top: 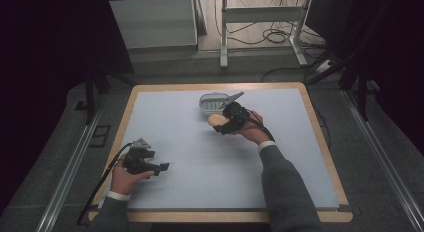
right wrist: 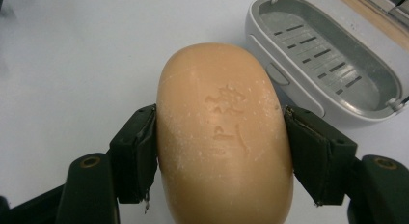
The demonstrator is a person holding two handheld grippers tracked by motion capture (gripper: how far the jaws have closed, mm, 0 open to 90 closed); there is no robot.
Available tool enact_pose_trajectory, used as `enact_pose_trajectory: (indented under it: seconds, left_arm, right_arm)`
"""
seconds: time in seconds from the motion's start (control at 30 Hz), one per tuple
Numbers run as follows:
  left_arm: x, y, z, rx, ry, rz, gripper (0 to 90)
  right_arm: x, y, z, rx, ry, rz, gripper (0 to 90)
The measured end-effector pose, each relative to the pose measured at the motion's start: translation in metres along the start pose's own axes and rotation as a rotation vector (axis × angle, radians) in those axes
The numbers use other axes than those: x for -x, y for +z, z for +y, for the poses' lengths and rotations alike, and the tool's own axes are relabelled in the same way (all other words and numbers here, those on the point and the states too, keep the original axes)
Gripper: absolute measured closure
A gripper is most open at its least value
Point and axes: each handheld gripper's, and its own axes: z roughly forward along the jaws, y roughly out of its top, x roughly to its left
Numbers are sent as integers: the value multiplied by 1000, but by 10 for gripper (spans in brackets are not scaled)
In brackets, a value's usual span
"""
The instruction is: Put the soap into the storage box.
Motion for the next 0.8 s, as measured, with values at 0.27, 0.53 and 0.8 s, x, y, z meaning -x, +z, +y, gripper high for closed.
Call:
enact_pose_trajectory:
  seconds: [0.27,0.53,0.8]
  left_arm:
    - [-1,0,0,-2,-1,-1,163]
    - [-1,0,0,0,-2,1,163]
    - [-1,1,0,-4,2,-4,163]
  right_arm:
    - [8,4,5,9,4,2,320]
    - [16,8,13,4,1,18,319]
    - [24,13,21,-3,-7,22,320]
